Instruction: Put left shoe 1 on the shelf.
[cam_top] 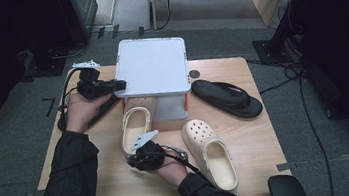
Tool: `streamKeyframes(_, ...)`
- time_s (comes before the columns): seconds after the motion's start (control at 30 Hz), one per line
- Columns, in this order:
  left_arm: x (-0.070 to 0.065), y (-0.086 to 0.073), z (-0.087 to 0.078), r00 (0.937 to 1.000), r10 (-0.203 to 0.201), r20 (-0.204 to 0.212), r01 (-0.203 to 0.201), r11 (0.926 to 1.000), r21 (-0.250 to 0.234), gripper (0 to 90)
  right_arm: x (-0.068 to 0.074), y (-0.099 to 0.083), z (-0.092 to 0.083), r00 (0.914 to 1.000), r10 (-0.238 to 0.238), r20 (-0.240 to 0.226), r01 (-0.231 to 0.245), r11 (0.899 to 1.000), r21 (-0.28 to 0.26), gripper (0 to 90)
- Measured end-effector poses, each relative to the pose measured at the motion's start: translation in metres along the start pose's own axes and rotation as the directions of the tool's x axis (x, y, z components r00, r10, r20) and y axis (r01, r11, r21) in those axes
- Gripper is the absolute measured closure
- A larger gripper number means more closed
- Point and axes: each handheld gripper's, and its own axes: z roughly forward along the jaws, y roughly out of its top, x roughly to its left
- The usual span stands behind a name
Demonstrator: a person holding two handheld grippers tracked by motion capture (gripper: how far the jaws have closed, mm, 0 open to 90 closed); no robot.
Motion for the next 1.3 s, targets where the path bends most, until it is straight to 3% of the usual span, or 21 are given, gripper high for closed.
streamKeyframes(0.37, 0.000, 0.000, 0.000, 1.0000, 0.000, -0.002, 0.000, 1.0000, -0.001, 82.7, -0.024, 0.013, -0.008, 0.9979, 0.027, 0.059, -0.024, 0.998, -0.062, 79.9)
streamKeyframes(0.5, 0.000, 0.000, 0.000, 1.0000, -0.002, 0.000, 0.002, 1.0000, 0.000, 82.8, -0.034, 0.018, -0.006, 0.9952, 0.035, 0.091, -0.030, 0.998, -0.053, 82.9)
streamKeyframes(0.57, 0.001, 0.000, 0.000, 1.0000, -0.003, 0.001, 0.003, 1.0000, -0.001, 82.8, -0.039, 0.020, -0.005, 0.9958, 0.033, 0.085, -0.028, 0.998, -0.058, 82.8)
streamKeyframes(0.63, 0.001, 0.000, 0.000, 1.0000, -0.004, 0.002, 0.004, 1.0000, -0.002, 82.9, -0.042, 0.022, -0.004, 0.9934, 0.023, 0.113, -0.018, 0.998, -0.054, 82.5)
streamKeyframes(0.73, 0.001, 0.000, 0.000, 1.0000, -0.004, 0.002, 0.004, 1.0000, -0.001, 82.9, -0.049, 0.024, -0.003, 0.9945, 0.035, 0.099, -0.029, 0.998, -0.062, 83.5)
streamKeyframes(0.83, 0.000, 0.000, 0.000, 1.0000, -0.005, 0.000, 0.005, 1.0000, -0.001, 83.0, -0.053, 0.027, -0.001, 0.9912, 0.037, 0.127, -0.029, 0.998, -0.063, 82.2)
streamKeyframes(0.93, 0.000, 0.000, 0.000, 1.0000, -0.006, 0.002, 0.006, 1.0000, -0.001, 83.0, -0.059, 0.030, 0.000, 0.9920, 0.048, 0.117, -0.040, 0.997, -0.069, 82.7)
streamKeyframes(1.0, 0.000, 0.000, 0.000, 1.0000, -0.008, 0.002, 0.008, 1.0000, 0.000, 83.1, -0.065, 0.033, 0.002, 0.9897, 0.044, 0.136, -0.034, 0.997, -0.075, 81.6)
streamKeyframes(1.17, 0.000, 0.000, 0.000, 0.9999, -0.010, 0.002, 0.010, 0.9999, 0.000, 83.0, -0.074, 0.037, 0.004, 0.9902, 0.067, 0.123, -0.056, 0.994, -0.091, 82.3)
streamKeyframes(1.3, 0.000, 0.000, 0.000, 0.9999, -0.011, 0.002, 0.011, 0.9999, -0.001, 83.0, -0.082, 0.039, 0.006, 0.9837, 0.079, 0.162, -0.062, 0.992, -0.109, 79.7)
